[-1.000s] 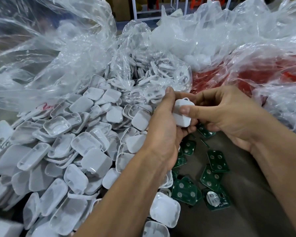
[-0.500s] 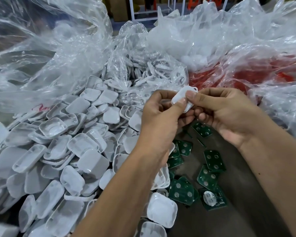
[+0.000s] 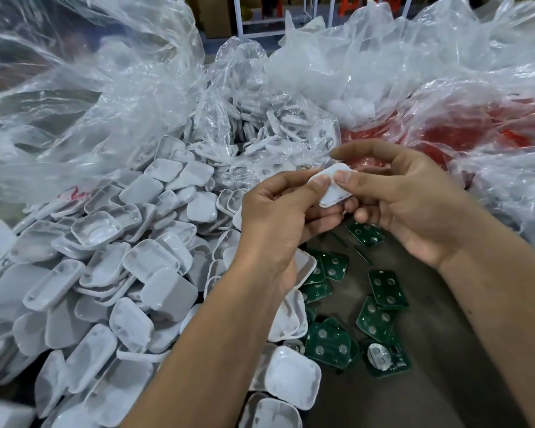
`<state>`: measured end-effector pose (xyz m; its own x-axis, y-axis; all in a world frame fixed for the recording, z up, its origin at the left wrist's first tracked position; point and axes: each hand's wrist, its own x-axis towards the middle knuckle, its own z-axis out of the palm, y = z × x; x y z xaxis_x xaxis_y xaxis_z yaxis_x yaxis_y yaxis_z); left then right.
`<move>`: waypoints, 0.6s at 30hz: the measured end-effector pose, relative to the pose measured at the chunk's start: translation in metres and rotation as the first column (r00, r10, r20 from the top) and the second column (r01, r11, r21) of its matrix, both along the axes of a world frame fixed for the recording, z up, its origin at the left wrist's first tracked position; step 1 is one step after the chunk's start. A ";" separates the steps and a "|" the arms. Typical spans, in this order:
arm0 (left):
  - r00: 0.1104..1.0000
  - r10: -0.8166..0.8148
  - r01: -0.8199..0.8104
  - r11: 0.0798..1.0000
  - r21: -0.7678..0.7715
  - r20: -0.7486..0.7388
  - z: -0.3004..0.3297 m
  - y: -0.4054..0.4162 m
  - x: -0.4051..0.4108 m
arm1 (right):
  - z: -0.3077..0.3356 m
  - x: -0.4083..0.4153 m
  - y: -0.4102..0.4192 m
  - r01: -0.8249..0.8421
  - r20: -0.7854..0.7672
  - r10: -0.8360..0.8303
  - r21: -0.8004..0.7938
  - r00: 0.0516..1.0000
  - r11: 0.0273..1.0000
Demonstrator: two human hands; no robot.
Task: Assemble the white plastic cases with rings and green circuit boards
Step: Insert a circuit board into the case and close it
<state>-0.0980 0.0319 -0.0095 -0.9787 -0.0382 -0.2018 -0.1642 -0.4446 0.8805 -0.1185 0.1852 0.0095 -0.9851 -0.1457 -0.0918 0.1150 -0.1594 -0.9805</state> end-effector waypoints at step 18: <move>1.000 -0.017 0.016 0.997 -0.082 -0.012 0.001 -0.003 0.001 | -0.005 0.003 -0.007 0.093 -0.144 -0.067 0.183 0.987 0.979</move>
<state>-0.0973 0.0285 -0.0086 -0.9817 -0.0381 -0.1863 -0.1595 -0.3683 0.9159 -0.1155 0.1785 0.0049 -0.9979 -0.0591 0.0256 -0.0271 0.0263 -0.9993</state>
